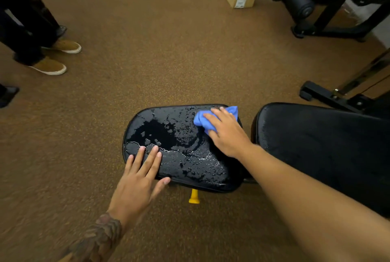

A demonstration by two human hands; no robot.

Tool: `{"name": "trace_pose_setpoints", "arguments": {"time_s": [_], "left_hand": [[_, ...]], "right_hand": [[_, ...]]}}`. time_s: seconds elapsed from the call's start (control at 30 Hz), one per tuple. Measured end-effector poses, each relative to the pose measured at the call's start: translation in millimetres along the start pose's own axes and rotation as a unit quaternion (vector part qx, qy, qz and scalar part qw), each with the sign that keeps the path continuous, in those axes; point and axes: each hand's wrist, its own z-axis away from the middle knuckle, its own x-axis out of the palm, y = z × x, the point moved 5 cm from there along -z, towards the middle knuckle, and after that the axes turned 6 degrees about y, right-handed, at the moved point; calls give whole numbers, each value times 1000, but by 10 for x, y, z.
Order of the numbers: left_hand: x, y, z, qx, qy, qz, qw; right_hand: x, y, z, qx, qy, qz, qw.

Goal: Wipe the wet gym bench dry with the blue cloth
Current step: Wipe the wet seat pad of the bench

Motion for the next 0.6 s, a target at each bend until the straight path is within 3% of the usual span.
{"name": "trace_pose_setpoints", "arguments": {"time_s": [0.1, 0.23, 0.33, 0.43, 0.6], "left_hand": [[-3, 11, -5, 2, 7, -6, 1000], [10, 11, -11, 7, 14, -9, 1000], [14, 9, -12, 6, 14, -8, 1000], [17, 6, -16, 6, 5, -10, 1000], [7, 19, -7, 2, 8, -9, 1000]], "right_hand": [[178, -345, -263, 45, 6, 10, 999], [289, -842, 219, -28, -11, -55, 998], [145, -820, 907, -63, -31, -71, 995], [-10, -360, 1148, 14, -21, -55, 998], [-11, -99, 539, 147, 21, 6, 989]]}}
